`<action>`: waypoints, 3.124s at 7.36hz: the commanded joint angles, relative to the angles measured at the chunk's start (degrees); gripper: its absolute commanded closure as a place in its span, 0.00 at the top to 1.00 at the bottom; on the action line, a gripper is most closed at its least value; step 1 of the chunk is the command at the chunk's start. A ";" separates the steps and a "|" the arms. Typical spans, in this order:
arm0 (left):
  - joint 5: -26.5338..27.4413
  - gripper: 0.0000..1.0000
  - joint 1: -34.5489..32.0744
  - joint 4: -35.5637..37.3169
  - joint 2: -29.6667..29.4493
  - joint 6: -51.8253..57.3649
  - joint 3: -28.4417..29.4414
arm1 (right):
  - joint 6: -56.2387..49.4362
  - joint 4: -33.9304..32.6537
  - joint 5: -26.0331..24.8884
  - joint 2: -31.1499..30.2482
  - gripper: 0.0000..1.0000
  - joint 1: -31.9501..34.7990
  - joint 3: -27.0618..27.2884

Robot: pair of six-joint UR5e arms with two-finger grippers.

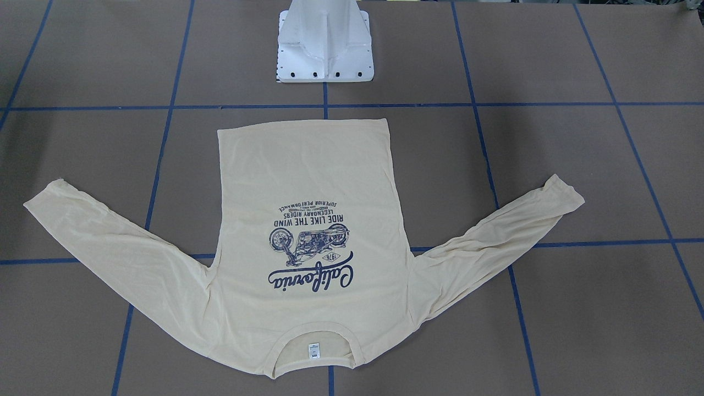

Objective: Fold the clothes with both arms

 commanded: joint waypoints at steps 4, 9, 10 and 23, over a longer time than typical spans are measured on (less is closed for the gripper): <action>-0.09 1.00 0.03 -0.54 -1.02 -0.18 -0.71 | 0.47 0.17 4.12 2.00 1.00 -0.17 0.13; -0.09 1.00 1.69 -15.61 -4.10 -0.18 2.68 | 0.65 11.21 4.40 6.85 1.00 -7.46 -3.29; -0.26 1.00 1.79 -19.92 -4.45 -0.01 6.63 | 0.56 13.95 4.22 6.84 1.00 -8.60 -5.39; -5.36 1.00 1.88 -29.72 -3.66 -0.27 7.37 | 19.10 38.23 0.01 0.43 0.98 -26.53 -11.92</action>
